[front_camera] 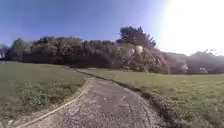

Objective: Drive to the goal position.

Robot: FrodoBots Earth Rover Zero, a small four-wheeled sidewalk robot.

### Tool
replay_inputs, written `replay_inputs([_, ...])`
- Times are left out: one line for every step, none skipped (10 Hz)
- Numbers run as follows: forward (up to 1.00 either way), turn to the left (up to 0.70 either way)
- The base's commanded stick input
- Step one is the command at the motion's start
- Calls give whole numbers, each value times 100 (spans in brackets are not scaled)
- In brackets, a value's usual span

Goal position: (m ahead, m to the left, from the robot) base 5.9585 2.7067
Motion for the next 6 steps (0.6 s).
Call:
replay_inputs([50, 0])
replay_inputs([50, 0])
replay_inputs([50, 0])
replay_inputs([50, 0])
replay_inputs([50, 0])
replay_inputs([50, 0])
